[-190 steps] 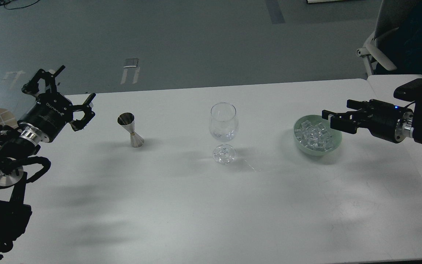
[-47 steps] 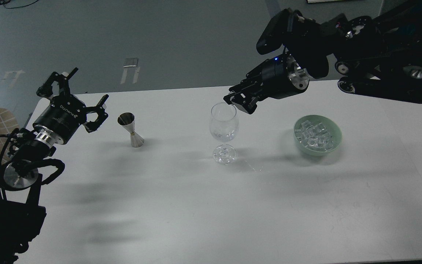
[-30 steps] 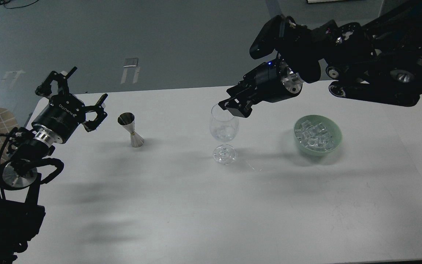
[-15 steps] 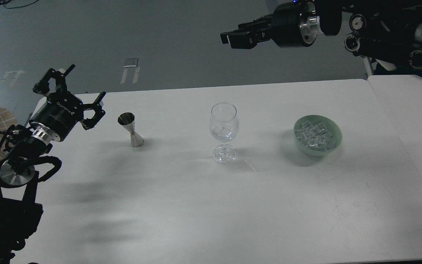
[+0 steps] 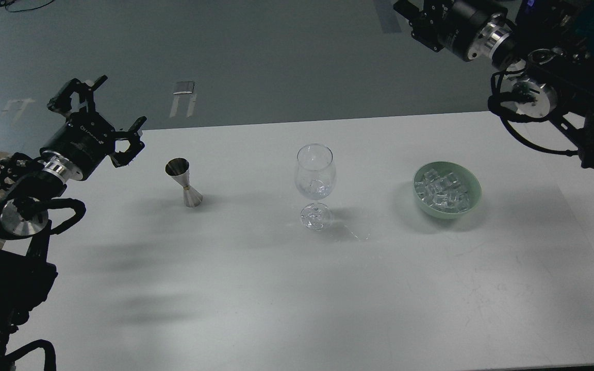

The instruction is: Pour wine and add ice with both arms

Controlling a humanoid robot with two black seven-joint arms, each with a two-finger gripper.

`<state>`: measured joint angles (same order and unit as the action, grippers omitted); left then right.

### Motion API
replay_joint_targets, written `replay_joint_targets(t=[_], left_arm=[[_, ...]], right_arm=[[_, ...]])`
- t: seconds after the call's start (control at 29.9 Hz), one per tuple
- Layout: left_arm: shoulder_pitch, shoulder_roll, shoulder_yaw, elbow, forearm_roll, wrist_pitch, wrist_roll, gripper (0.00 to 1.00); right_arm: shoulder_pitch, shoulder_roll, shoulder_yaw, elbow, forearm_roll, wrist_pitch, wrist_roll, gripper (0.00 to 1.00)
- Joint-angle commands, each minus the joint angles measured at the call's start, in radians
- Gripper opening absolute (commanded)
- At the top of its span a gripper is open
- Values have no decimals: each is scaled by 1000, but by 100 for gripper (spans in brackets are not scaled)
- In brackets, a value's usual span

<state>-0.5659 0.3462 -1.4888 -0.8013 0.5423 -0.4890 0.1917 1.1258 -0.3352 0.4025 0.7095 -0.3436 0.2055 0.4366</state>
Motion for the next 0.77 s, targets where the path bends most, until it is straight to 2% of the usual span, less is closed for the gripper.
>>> replay_joint_targets(t=[0.0,0.23,0.3,0.47,0.5,0.63,0.74], left_arm=[[-68,8,51,86,-1,0,-9,98],[-166,13,108,249,1,0,-12,98],[-177,14,130,263,1,0,-14,98],[-232,19,189,271,1,0,-49,98],[-239,19,197,274,1,0,-58,98],[-290,16,278,359,1,0,-150,98],[-302,16,317,393,-4,0,-198,98]], right_arm=[[-81,67,120,-61,3,71,43,98],[-164,131,217,-212,139,283,52,99],[-169,146,226,-234,146,283,52,99],[-185,162,263,-246,144,283,52,99],[-185,162,265,-246,144,283,52,99],[-185,162,271,-243,144,283,52,99],[-190,162,286,-245,144,283,52,99]])
